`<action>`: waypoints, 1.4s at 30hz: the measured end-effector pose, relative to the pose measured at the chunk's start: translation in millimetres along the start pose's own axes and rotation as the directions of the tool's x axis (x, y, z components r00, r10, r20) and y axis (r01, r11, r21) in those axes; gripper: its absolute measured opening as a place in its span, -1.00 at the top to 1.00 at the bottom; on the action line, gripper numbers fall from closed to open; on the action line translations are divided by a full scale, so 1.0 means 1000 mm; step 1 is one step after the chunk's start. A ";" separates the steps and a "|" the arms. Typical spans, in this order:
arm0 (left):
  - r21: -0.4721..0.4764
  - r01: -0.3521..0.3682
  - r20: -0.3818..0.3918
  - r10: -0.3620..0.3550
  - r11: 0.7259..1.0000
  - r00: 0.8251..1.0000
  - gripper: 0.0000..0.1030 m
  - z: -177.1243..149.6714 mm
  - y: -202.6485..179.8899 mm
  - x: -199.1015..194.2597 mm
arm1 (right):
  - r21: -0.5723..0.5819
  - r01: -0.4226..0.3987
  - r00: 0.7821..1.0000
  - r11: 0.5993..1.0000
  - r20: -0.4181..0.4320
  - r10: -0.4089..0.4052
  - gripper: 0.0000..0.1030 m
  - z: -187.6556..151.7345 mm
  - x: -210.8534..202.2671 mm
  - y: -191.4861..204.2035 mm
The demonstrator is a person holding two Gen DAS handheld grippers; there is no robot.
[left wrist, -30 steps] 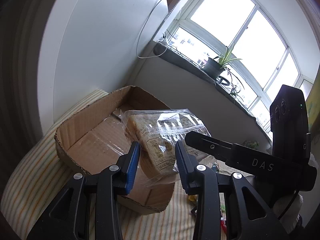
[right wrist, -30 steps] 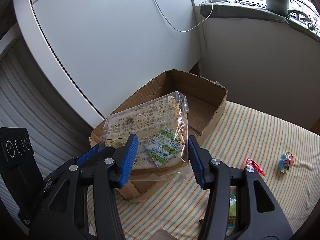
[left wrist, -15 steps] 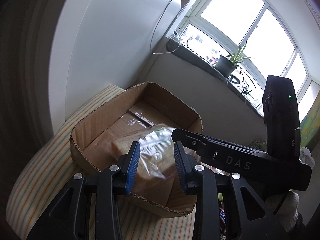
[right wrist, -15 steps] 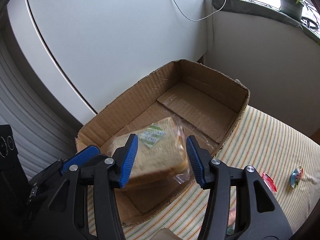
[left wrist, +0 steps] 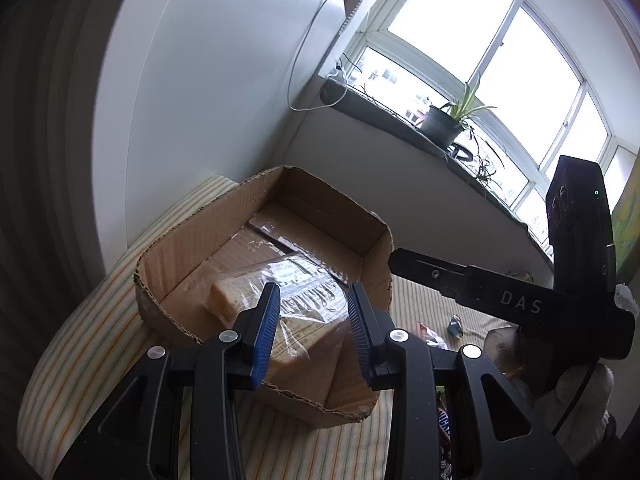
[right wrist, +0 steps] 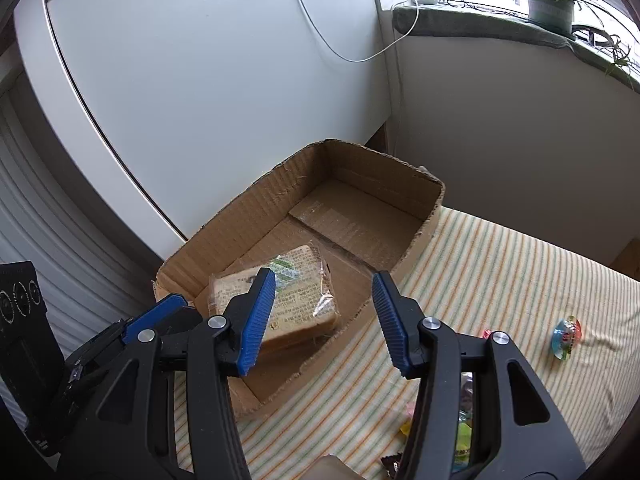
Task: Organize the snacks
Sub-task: 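Carry the bread loaf into the cardboard box and open the right gripper, then move the right gripper to the red-wrapped dark snack bag and grasp it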
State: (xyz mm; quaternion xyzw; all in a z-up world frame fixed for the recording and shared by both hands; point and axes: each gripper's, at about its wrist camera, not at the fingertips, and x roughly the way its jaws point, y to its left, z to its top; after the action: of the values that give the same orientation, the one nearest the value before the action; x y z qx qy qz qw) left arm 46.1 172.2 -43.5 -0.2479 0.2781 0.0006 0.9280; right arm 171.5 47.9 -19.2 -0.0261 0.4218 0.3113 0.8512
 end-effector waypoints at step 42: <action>0.127 0.298 -0.402 -0.225 0.946 0.888 0.34 -0.093 -0.088 0.031 | 0.415 0.110 0.994 0.903 -0.061 -0.093 -0.03 -0.201 -0.100 -0.101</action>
State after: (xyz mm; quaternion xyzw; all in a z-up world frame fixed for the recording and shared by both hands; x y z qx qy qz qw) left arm 36.8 48.5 -86.3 -0.1913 0.4162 -0.1990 0.8664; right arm 41.2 -145.6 -96.7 0.1284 0.4933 0.1686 0.8437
